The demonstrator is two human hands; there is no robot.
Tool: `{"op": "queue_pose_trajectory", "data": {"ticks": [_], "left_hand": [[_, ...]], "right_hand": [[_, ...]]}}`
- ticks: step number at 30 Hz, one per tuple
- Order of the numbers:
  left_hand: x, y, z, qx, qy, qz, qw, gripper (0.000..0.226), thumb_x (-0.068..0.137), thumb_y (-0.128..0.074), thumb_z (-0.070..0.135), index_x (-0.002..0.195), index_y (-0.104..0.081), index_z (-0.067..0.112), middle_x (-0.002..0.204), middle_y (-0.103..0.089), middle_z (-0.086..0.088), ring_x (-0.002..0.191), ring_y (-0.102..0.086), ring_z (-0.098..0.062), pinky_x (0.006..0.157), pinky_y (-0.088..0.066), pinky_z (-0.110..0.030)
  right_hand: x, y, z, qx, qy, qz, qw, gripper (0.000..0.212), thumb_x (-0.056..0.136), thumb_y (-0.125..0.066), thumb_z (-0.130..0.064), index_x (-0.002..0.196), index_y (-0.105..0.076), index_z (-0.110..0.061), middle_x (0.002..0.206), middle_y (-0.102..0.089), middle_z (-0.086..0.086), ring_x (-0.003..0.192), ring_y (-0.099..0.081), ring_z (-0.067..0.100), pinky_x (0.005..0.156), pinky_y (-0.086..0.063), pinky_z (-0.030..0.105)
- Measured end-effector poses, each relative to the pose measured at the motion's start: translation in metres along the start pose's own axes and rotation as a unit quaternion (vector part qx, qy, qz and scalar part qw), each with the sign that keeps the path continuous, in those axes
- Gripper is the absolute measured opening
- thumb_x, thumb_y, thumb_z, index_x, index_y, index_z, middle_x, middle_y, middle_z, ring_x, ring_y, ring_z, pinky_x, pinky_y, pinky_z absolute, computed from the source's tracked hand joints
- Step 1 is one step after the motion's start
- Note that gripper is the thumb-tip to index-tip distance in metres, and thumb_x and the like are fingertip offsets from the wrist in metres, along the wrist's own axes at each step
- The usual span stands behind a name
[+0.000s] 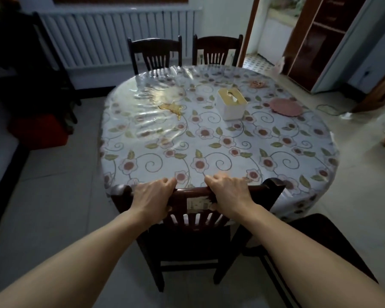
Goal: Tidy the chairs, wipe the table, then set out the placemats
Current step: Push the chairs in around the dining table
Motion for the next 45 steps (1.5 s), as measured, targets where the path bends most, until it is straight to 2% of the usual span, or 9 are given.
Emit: {"op": "queue_pose_trajectory", "data": {"ticks": [5, 9, 14, 17, 19, 28, 37, 41, 45], "left_hand": [[-0.006, -0.034, -0.002, -0.016, -0.035, 0.017, 0.999, 0.035, 0.072, -0.067, 0.031, 0.100, -0.048, 0.019, 0.093, -0.058, 0.001, 0.085, -0.061, -0.023, 0.060, -0.045, -0.033], [-0.013, -0.043, -0.012, 0.007, -0.053, 0.037, 0.998, 0.036, 0.060, -0.074, 0.024, 0.090, -0.055, 0.017, 0.079, -0.062, -0.001, 0.068, -0.064, -0.024, 0.048, -0.035, -0.028], [-0.034, -0.058, -0.005, 0.012, -0.073, 0.021, 0.997, 0.039, 0.058, -0.077, 0.024, 0.090, -0.055, 0.019, 0.079, -0.061, 0.000, 0.068, -0.063, -0.023, 0.048, -0.034, -0.028], [-0.043, -0.062, -0.003, 0.022, -0.076, 0.005, 0.997, 0.045, 0.048, -0.082, 0.022, 0.085, -0.056, 0.020, 0.072, -0.060, 0.002, 0.060, -0.062, -0.021, 0.045, -0.029, -0.025], [-0.048, -0.064, -0.001, 0.023, -0.082, -0.002, 0.996, 0.045, 0.049, -0.081, 0.022, 0.087, -0.056, 0.021, 0.072, -0.059, 0.002, 0.061, -0.061, -0.021, 0.044, -0.030, -0.026], [-0.039, -0.062, 0.005, 0.017, -0.079, 0.011, 0.997, 0.040, 0.048, -0.082, 0.019, 0.080, -0.058, 0.020, 0.069, -0.056, 0.001, 0.058, -0.058, -0.021, 0.043, -0.025, -0.025], [-0.009, -0.061, 0.026, -0.019, -0.081, -0.012, 0.996, 0.033, 0.079, -0.063, 0.026, 0.109, -0.051, 0.021, 0.099, -0.056, -0.002, 0.089, -0.057, -0.023, 0.060, -0.035, -0.031], [-0.006, -0.060, 0.023, -0.023, -0.096, -0.010, 0.995, 0.034, 0.077, -0.065, 0.027, 0.108, -0.053, 0.021, 0.095, -0.057, -0.003, 0.084, -0.058, -0.023, 0.060, -0.034, -0.031], [-0.007, -0.064, 0.022, -0.016, -0.102, -0.013, 0.995, 0.034, 0.069, -0.071, 0.024, 0.100, -0.056, 0.020, 0.086, -0.058, -0.003, 0.074, -0.060, -0.023, 0.055, -0.033, -0.030]], "right_hand": [[-0.011, -0.036, -0.010, 0.001, 0.044, 0.028, 0.999, 0.040, 0.056, -0.079, -0.009, 0.090, -0.057, -0.016, 0.078, -0.059, 0.000, 0.072, -0.058, 0.020, 0.048, -0.030, 0.028], [-0.015, -0.041, -0.023, -0.010, 0.052, 0.043, 0.998, 0.049, 0.035, -0.084, -0.008, 0.076, -0.059, -0.016, 0.063, -0.057, -0.002, 0.056, -0.056, 0.019, 0.040, -0.027, 0.024], [-0.034, -0.052, -0.031, 0.003, 0.039, 0.017, 0.999, 0.049, 0.041, -0.086, -0.009, 0.077, -0.054, -0.016, 0.068, -0.056, -0.002, 0.059, -0.056, 0.018, 0.042, -0.030, 0.027], [-0.045, -0.054, -0.028, 0.032, 0.022, -0.032, 0.999, 0.036, 0.073, -0.066, -0.003, 0.101, -0.047, -0.016, 0.094, -0.056, 0.003, 0.084, -0.057, 0.025, 0.058, -0.034, 0.032], [-0.053, -0.057, -0.023, 0.036, 0.006, -0.075, 0.997, 0.033, 0.078, -0.054, 0.001, 0.104, -0.046, -0.017, 0.099, -0.060, 0.005, 0.089, -0.059, 0.028, 0.061, -0.033, 0.033], [-0.049, -0.057, -0.008, 0.051, 0.004, -0.045, 0.998, 0.022, 0.075, -0.058, -0.009, 0.093, -0.056, -0.020, 0.090, -0.067, 0.000, 0.086, -0.063, 0.027, 0.060, -0.034, 0.029], [-0.033, -0.052, 0.028, 0.049, -0.002, 0.007, 0.999, 0.019, 0.068, -0.062, -0.001, 0.080, -0.058, -0.015, 0.072, -0.064, 0.002, 0.071, -0.062, 0.027, 0.062, -0.033, 0.029], [-0.031, -0.052, 0.025, 0.058, 0.001, 0.032, 0.998, 0.028, 0.054, -0.070, 0.002, 0.068, -0.054, -0.016, 0.056, -0.057, -0.001, 0.052, -0.060, 0.024, 0.054, -0.038, 0.028], [-0.032, -0.058, 0.022, 0.060, -0.011, 0.021, 0.998, 0.023, 0.061, -0.064, 0.004, 0.073, -0.056, -0.014, 0.062, -0.060, 0.002, 0.059, -0.060, 0.028, 0.058, -0.041, 0.033]]}}
Point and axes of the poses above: each hand's wrist, its own x-axis towards the middle knuckle, its own y-axis out of the back of the hand, z = x × y, the point moved 5 cm from there along x, towards the middle knuckle
